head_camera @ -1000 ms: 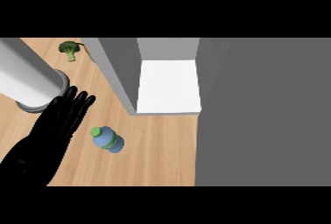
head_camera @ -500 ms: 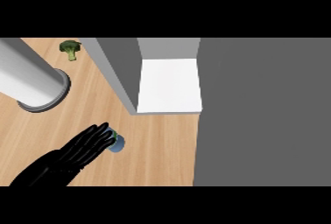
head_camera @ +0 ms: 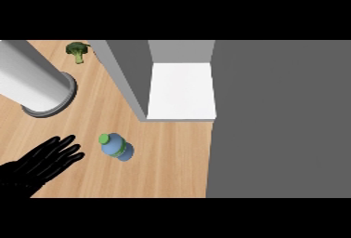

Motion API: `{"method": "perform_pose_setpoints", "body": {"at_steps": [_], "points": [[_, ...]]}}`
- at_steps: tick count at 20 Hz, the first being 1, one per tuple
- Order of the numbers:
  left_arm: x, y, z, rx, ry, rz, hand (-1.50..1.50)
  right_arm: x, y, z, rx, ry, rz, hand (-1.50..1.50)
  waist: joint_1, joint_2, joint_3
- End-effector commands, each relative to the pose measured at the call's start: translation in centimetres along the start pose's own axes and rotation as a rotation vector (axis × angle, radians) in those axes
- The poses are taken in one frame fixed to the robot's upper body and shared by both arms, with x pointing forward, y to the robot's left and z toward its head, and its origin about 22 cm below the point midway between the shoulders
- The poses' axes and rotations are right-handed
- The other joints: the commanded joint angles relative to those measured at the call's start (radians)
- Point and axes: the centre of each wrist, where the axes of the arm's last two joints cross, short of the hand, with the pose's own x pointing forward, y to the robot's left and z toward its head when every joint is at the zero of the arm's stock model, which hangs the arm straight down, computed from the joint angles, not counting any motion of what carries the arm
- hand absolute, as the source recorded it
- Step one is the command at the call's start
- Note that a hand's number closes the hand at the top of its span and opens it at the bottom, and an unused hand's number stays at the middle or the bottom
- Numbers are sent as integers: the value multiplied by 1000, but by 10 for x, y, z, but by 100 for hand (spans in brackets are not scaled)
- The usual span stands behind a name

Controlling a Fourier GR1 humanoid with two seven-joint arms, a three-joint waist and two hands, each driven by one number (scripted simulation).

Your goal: Pick up the bottled water, place it into the cabinet and close the cabinet

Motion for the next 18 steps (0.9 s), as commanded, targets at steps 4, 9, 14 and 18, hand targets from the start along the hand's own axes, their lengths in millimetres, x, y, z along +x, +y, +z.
{"method": "perform_pose_setpoints", "body": {"at_steps": [4, 9, 14, 18], "points": [[0, 14, 3, 43, 1, -2, -150, -9, 3, 19, 10, 11, -2, -150, -2, 0, 0], [-17, 18, 27, 5, -23, -10, -150, -28, -5, 24, 6, -2, 3, -150, 2, -1, 0], [-19, 38, 2, 41, -37, -6, -150, -9, 13, 23, 16, 4, 4, -150, -3, 0, 0], [-32, 69, 13, 93, -33, -9, -150, -16, 2, 16, 20, -27, 19, -150, -3, 2, -1]]}}
